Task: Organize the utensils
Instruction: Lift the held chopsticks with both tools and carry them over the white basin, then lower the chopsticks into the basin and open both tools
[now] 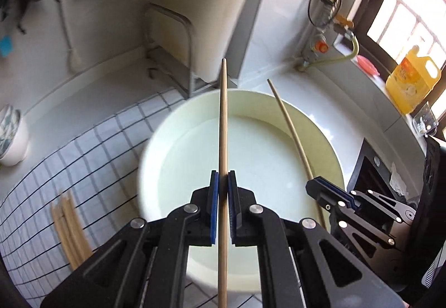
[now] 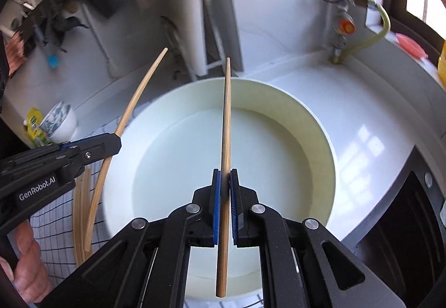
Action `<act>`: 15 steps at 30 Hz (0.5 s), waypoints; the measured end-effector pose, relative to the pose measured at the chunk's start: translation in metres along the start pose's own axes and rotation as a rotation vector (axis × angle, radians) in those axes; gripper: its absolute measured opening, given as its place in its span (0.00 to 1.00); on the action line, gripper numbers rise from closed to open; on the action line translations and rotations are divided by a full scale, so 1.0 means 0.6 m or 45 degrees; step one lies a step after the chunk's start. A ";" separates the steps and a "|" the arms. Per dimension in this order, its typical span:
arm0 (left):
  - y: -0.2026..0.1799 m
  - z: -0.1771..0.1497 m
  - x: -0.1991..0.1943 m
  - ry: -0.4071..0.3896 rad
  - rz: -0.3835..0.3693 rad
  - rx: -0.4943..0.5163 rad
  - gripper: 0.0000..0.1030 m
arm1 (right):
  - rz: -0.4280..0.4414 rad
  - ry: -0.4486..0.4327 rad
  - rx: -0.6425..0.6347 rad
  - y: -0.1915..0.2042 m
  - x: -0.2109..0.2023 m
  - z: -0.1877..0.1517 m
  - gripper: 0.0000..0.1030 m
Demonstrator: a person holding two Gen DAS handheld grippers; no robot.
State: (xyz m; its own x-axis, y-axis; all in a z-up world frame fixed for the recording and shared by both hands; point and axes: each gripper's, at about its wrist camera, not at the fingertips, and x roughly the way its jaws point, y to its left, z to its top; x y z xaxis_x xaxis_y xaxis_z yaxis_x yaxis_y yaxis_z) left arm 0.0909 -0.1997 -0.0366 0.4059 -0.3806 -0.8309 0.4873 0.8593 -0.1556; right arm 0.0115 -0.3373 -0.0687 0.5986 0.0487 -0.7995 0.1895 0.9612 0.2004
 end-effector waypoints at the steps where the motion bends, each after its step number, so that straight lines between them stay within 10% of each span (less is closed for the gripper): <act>1: -0.008 0.001 0.017 0.020 0.000 0.012 0.07 | 0.004 0.020 0.014 -0.009 0.011 0.000 0.06; 15: -0.021 -0.012 0.150 0.205 0.078 0.038 0.09 | 0.055 0.172 0.069 -0.048 0.104 -0.018 0.06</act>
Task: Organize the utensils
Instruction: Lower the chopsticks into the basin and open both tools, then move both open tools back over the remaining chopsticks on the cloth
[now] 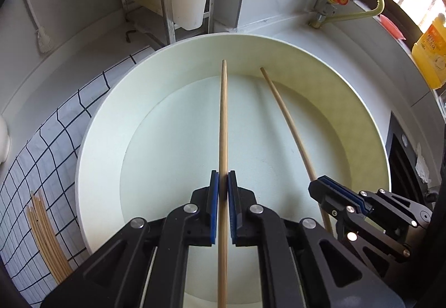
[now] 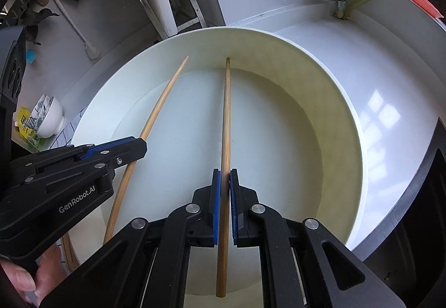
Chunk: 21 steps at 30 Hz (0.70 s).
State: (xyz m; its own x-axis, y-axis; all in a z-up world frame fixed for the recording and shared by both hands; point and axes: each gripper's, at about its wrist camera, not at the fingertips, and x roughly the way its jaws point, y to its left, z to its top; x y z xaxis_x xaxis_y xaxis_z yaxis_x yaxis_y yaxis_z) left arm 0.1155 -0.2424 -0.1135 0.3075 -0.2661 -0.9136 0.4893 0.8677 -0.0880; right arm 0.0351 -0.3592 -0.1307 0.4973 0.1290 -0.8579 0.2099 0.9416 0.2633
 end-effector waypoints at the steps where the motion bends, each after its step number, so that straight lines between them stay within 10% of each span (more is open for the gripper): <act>1: 0.000 -0.001 0.000 -0.004 0.009 -0.002 0.17 | 0.002 0.003 0.000 0.000 0.000 0.000 0.06; 4: 0.004 -0.001 -0.014 -0.035 0.038 -0.019 0.44 | 0.000 -0.026 0.001 -0.001 -0.008 0.006 0.19; 21: 0.079 -0.056 -0.130 -0.116 0.099 -0.127 0.52 | -0.013 -0.090 -0.059 0.049 -0.085 -0.011 0.28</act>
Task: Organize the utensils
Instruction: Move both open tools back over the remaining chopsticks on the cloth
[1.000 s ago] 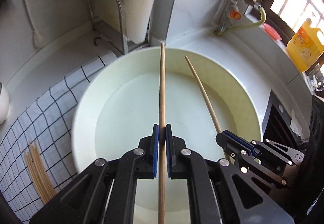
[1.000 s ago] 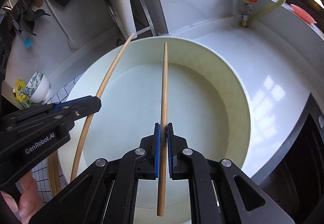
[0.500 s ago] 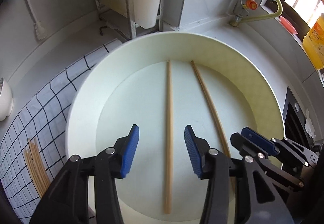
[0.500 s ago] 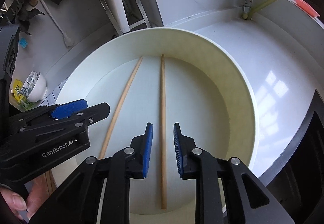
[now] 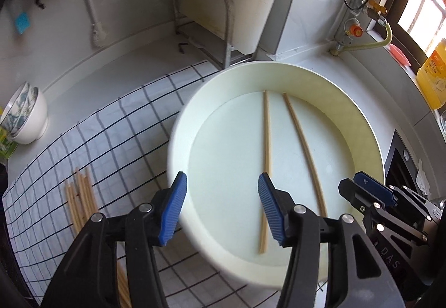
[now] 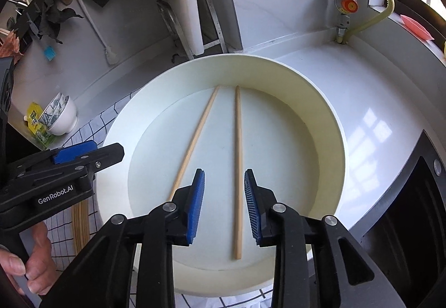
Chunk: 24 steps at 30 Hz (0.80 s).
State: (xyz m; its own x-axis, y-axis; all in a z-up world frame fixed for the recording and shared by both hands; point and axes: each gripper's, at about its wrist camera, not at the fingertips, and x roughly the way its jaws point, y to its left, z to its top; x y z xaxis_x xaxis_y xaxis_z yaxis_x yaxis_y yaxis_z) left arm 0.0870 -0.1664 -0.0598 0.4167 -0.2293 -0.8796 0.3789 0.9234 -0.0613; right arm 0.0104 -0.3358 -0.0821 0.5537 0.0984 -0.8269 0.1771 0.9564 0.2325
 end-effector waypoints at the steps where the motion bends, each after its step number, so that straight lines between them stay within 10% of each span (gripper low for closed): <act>1: 0.007 -0.004 -0.007 -0.004 0.001 -0.008 0.54 | 0.003 -0.001 -0.005 0.007 -0.006 -0.002 0.28; 24: 0.261 -0.131 -0.126 -0.068 0.183 -0.264 0.58 | 0.134 0.035 -0.316 0.266 -0.019 -0.060 0.36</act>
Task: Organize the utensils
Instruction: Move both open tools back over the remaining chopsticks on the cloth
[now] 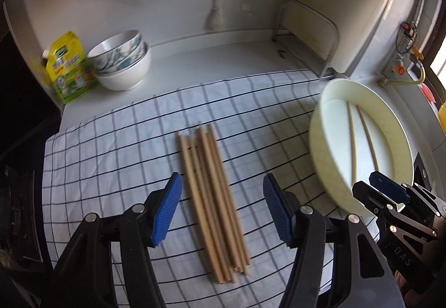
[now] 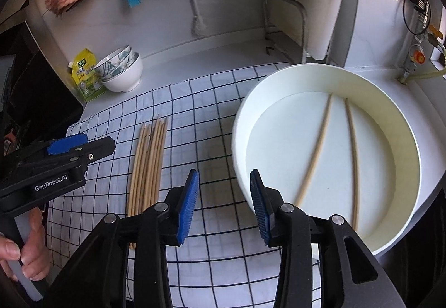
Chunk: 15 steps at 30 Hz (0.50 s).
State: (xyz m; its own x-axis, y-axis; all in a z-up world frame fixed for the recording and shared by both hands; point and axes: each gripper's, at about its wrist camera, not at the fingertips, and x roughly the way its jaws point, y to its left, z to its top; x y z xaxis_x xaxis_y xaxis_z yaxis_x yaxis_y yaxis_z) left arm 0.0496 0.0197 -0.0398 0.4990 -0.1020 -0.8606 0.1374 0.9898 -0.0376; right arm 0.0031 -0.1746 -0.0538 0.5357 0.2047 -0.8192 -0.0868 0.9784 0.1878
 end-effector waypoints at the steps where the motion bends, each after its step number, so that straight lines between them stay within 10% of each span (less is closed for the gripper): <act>1: 0.009 -0.004 0.000 0.003 0.005 -0.011 0.58 | 0.006 0.007 -0.010 0.010 0.005 -0.001 0.36; 15: 0.146 -0.068 0.033 0.084 0.055 -0.150 0.60 | 0.050 0.097 -0.132 0.127 0.093 -0.026 0.41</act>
State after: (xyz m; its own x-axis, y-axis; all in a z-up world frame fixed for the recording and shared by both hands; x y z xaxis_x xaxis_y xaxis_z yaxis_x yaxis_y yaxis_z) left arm 0.0364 0.1085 -0.0809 0.4442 -0.0562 -0.8942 0.0135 0.9983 -0.0561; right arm 0.0132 -0.0882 -0.0937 0.4651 0.2408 -0.8519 -0.1947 0.9666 0.1669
